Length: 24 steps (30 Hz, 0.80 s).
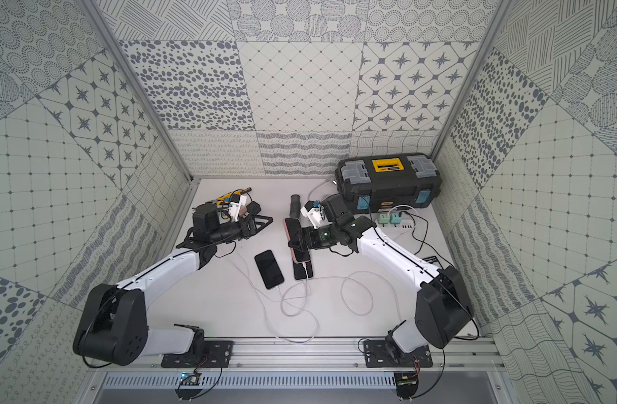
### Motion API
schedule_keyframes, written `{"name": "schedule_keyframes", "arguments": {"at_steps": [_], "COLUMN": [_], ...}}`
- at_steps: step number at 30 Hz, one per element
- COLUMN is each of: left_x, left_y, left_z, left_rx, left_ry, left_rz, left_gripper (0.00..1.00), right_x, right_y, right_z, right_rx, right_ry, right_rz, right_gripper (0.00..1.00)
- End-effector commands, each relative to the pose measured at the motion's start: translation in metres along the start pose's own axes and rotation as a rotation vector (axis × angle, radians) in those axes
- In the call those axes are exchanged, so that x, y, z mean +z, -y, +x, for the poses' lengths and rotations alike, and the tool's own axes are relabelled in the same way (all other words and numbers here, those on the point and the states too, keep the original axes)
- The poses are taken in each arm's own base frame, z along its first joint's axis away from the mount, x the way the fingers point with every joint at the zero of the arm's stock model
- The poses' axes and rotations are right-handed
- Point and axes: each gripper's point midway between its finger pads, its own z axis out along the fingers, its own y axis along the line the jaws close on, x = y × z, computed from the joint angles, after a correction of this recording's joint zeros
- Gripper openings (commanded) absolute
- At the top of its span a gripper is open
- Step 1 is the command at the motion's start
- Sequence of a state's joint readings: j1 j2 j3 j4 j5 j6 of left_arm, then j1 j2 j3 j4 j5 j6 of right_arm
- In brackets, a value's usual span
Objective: Unplug the charging cable from the phone
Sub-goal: Pick up the phone at the center of the board.
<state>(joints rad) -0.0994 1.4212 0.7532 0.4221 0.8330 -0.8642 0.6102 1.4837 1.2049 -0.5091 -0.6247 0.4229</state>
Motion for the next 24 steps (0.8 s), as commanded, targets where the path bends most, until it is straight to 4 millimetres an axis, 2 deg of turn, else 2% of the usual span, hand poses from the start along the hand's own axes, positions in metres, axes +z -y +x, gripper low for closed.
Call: {"name": "schedule_keyframes", "arguments": {"at_steps": [1,6,12,19,24], "left_x": [-0.004,-0.001,-0.002,-0.014,-0.023], "left_y": [0.073,0.093,0.111,0.135,0.149], "left_z": [-0.004,0.006,0.015,0.019,0.021], "left_rx": [0.122,0.156,0.185,0.24,0.269], "left_ry": [-0.035,-0.068,-0.1,-0.099,-0.095], "left_rz": [0.356,0.461,0.524,0.561,0.581], "left_gripper": [0.98,0.98,0.98,0.98,0.98], "right_x": [-0.017,-0.023,-0.04,-0.06,-0.067], "right_y": [-0.044,-0.064,-0.086,-0.088,-0.093], "right_z": [-0.018,-0.02,-0.027,-0.035,-0.036], "right_rx": [-0.071,-0.079,-0.111,-0.125,-0.136], "right_ry": [0.069,0.072,0.118,0.175,0.181], "right_rz": [-0.193,-0.293,-0.366,-0.373,-0.421], "right_gripper": [0.63,0.63,0.63,0.63,0.63]}}
